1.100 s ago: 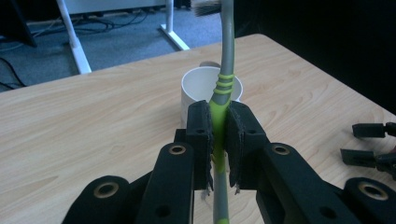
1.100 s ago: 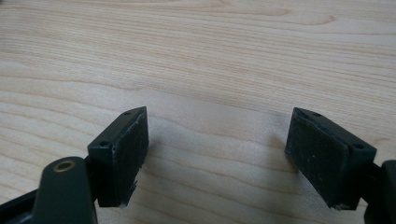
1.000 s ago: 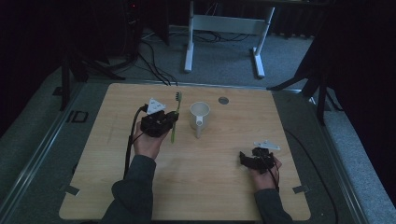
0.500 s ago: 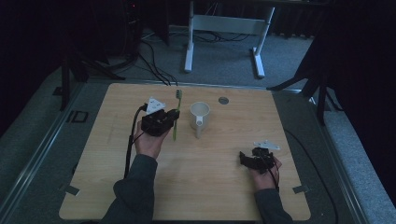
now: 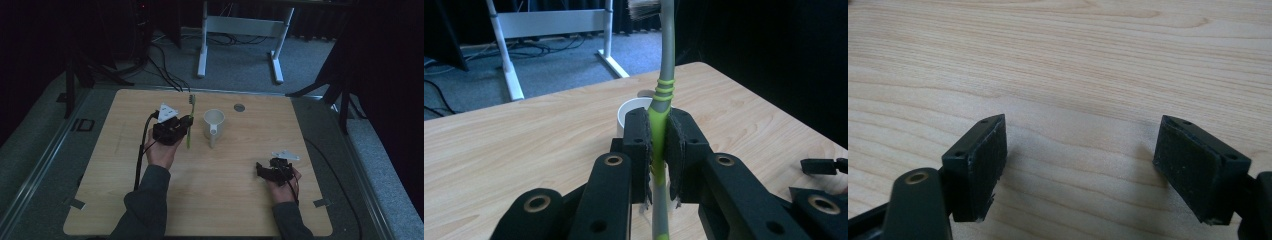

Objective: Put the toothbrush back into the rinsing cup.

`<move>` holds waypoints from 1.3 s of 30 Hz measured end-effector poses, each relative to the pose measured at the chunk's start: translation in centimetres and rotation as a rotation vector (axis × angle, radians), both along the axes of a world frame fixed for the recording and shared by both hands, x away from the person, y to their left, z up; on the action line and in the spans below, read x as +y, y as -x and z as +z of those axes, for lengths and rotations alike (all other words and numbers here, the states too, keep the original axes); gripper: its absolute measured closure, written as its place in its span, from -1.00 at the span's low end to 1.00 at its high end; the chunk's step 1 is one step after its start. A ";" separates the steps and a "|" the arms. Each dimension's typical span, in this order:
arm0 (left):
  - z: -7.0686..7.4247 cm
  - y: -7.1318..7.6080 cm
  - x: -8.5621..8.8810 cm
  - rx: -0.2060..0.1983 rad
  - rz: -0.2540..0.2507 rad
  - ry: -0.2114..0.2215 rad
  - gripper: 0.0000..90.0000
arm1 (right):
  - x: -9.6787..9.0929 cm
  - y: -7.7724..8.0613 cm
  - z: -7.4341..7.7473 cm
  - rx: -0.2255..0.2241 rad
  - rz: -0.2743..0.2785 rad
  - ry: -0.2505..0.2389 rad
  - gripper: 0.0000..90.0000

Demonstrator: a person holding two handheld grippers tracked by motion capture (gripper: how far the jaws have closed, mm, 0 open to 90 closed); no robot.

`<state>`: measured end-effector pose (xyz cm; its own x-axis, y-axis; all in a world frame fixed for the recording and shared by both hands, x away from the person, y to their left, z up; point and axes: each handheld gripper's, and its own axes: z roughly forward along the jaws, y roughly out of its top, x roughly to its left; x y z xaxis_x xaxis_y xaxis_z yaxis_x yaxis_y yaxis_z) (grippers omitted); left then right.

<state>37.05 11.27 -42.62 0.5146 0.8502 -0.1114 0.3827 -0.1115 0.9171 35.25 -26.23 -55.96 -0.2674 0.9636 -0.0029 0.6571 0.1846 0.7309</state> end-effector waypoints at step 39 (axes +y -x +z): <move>0.2 -1.1 -1.0 -0.065 -0.035 0.016 0.78 | 0.0 0.0 0.0 0.001 0.003 0.000 -0.54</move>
<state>38.18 10.30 -42.45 0.5502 0.8302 -0.0899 0.3180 -0.1088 0.9418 35.27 -26.18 -55.95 -0.2704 0.9627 -0.0025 0.6574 0.1865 0.7301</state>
